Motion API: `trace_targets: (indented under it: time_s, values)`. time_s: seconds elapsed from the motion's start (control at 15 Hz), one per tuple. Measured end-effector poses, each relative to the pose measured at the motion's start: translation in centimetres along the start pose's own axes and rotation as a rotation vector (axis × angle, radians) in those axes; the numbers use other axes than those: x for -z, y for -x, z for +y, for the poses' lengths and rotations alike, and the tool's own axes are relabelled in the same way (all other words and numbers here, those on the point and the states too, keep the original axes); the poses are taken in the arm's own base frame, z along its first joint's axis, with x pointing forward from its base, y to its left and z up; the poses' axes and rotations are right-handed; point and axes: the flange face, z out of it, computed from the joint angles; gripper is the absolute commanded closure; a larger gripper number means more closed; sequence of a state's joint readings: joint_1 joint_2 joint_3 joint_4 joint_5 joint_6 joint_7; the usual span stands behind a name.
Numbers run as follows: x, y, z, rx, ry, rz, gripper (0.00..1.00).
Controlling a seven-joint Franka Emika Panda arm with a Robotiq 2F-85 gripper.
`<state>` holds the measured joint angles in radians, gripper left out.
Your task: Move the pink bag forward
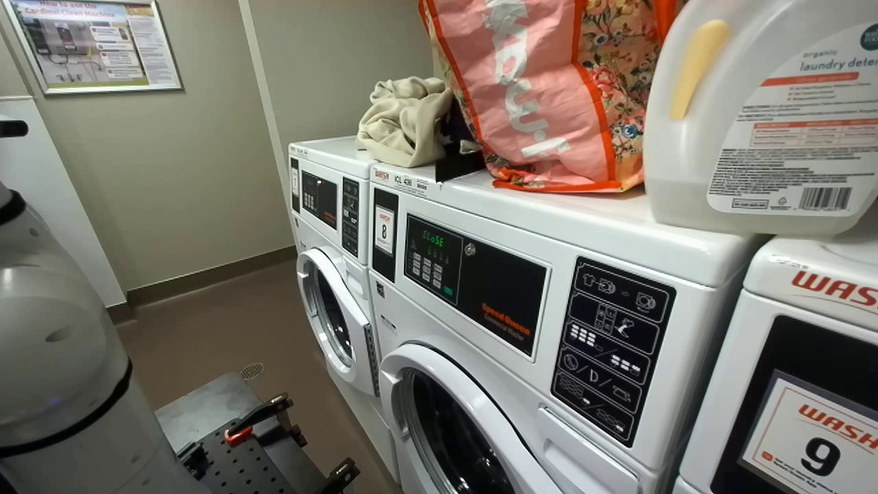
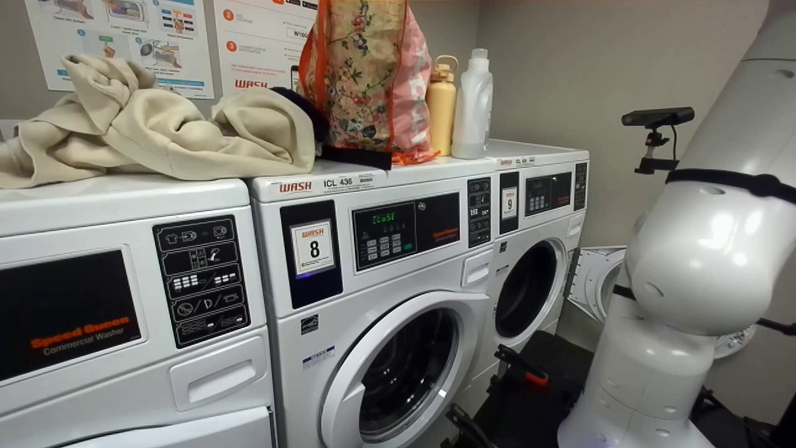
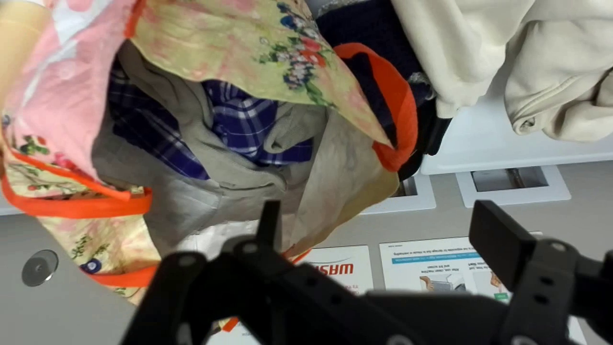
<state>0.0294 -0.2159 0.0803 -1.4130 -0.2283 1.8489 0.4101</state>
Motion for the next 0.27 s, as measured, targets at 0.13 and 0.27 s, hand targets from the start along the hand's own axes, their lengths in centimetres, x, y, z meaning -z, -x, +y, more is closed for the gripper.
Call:
trace_targets:
  time_s: [0.13, 0.27]
  values:
    - [1.2, 0.2, 0.1, -0.009, 0.020, -0.009, 0.00]
    - [2.1, 0.4, 0.3, -0.018, 0.037, -0.016, 0.00]
